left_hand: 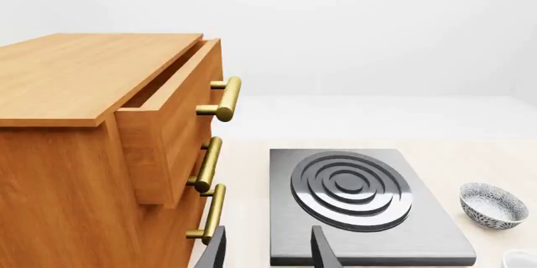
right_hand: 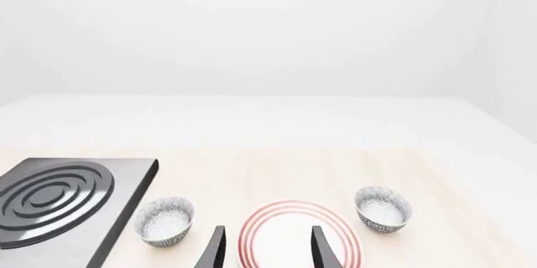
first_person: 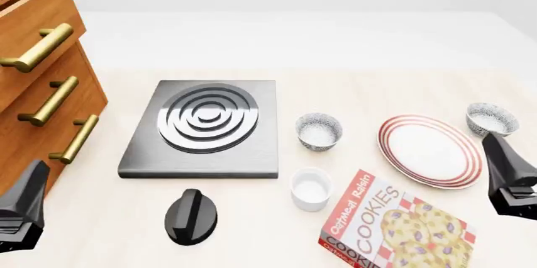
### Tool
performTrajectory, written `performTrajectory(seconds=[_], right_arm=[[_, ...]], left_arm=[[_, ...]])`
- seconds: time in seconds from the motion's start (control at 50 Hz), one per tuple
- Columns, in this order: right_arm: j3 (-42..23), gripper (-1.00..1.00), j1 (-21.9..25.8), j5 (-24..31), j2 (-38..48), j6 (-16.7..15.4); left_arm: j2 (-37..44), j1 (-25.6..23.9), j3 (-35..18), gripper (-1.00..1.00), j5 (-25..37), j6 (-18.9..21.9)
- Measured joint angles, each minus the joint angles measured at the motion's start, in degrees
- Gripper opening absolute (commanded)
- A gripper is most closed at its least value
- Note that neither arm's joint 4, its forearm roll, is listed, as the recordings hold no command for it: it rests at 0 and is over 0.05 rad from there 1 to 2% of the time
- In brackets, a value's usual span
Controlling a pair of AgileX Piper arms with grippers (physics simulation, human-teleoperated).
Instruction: Pick the akita bowl next to the plate and place it on the plate.
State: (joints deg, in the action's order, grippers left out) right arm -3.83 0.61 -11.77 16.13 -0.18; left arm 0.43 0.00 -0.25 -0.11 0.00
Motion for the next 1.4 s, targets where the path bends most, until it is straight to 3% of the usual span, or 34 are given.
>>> performTrajectory(seconds=[1.4], right_arm=[[-6.5, 1.00, -0.7, -22.9, 32.9, -1.9]], left_arm=[[0.0, 0.0, 0.0, 1.00, 0.0, 0.0]])
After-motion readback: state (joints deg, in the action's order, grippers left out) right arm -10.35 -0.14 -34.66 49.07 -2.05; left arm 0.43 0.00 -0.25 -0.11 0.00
